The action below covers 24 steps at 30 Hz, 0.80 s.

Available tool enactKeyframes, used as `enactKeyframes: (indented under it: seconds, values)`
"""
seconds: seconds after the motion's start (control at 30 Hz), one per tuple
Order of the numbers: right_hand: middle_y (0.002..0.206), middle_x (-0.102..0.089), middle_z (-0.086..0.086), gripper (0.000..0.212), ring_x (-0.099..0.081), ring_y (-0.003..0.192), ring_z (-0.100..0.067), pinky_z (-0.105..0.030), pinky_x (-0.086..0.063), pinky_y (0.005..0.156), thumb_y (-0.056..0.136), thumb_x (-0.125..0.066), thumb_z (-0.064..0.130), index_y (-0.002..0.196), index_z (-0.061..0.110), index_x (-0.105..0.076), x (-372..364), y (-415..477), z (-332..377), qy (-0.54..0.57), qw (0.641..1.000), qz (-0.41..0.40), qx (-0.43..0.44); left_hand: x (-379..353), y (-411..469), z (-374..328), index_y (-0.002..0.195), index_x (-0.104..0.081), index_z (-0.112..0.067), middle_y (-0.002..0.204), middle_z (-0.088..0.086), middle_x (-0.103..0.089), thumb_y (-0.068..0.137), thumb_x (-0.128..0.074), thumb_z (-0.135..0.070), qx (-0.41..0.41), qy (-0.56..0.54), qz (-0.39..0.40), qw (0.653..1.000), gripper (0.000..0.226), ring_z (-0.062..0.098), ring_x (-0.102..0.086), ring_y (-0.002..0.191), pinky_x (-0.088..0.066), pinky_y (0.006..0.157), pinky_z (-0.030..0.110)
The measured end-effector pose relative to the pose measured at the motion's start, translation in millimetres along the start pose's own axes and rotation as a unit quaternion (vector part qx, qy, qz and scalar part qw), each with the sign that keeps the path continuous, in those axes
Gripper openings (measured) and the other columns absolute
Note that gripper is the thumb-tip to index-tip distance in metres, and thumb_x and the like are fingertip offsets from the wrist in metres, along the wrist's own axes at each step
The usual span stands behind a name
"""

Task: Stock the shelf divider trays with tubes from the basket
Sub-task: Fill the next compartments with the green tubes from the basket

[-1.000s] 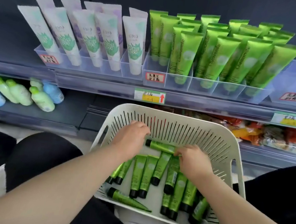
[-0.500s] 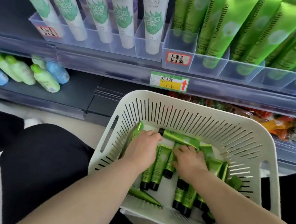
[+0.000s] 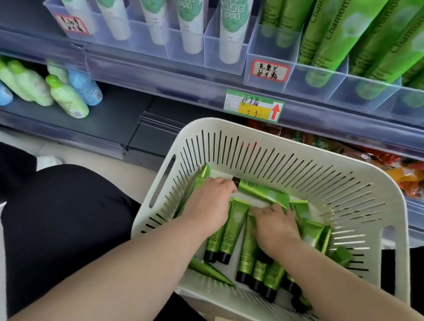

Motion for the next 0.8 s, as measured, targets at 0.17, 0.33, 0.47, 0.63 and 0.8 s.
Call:
enactKeyframes:
  seconds: [0.17, 0.33, 0.47, 0.63, 0.8]
  values:
    - [0.133, -0.047, -0.004, 0.062, -0.035, 0.126, -0.026, -0.047, -0.027, 0.105, 0.082, -0.065, 0.044, 0.136, 0.024, -0.042, 1, 1, 2, 0.069, 0.997, -0.001, -0.023, -1, 2, 2, 0.128, -0.056, -0.017, 0.129, 0.000, -0.057, 0.091, -0.055, 0.000, -0.006, 0.005, -0.004, 1.000, 0.040, 0.016, -0.050, 0.118, -0.043, 0.093, 0.027]
    - [0.102, -0.059, 0.005, 0.034, -0.057, 0.089, -0.012, -0.026, -0.051, 0.076, 0.083, -0.071, 0.027, 0.116, 0.028, -0.061, 36, -18, -16, 0.293, 0.955, 0.040, 0.012, -1, 5, 5, 0.127, -0.057, -0.017, 0.130, -0.001, -0.056, 0.091, -0.055, -0.001, -0.002, 0.005, 0.014, 1.000, 0.040, 0.015, -0.051, 0.118, -0.042, 0.094, 0.026]
    - [0.092, -0.058, 0.013, 0.021, -0.056, 0.085, -0.008, -0.021, -0.043, 0.076, 0.086, -0.068, 0.020, 0.104, 0.029, -0.064, 69, -37, -34, 0.338, 0.939, -0.043, 0.035, -1, 6, 2, 0.123, -0.060, -0.017, 0.126, 0.001, -0.060, 0.089, -0.060, -0.003, -0.004, 0.019, 0.021, 1.000, 0.036, 0.016, -0.055, 0.114, -0.045, 0.093, 0.029]
    - [0.094, -0.067, 0.013, 0.019, -0.053, 0.093, -0.012, -0.027, -0.045, 0.083, 0.086, -0.066, 0.021, 0.102, 0.030, -0.068, 100, -59, -52, 0.288, 0.936, -0.197, 0.033, -18, 25, -3, 0.131, -0.054, -0.022, 0.132, 0.008, -0.053, 0.087, -0.052, 0.004, 0.018, 0.068, 0.134, 0.988, 0.050, 0.025, -0.058, 0.110, -0.051, 0.088, 0.035]
    - [0.103, -0.069, 0.011, 0.022, -0.055, 0.101, -0.016, -0.030, -0.046, 0.085, 0.090, -0.061, 0.022, 0.110, 0.029, -0.067, 89, -70, -64, 0.286, 0.930, -0.232, 0.005, -45, 33, -17, 0.144, -0.039, -0.024, 0.133, 0.014, -0.043, 0.077, -0.047, 0.013, 0.038, 0.167, 0.250, 0.953, 0.077, 0.031, -0.058, 0.109, -0.050, 0.084, 0.035]
Point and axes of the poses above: each hand's wrist, its own y-axis towards the middle knuckle, its own x-axis out of the back of the hand, z = x × y, the point moved 4 cm from there along y, towards the middle knuckle
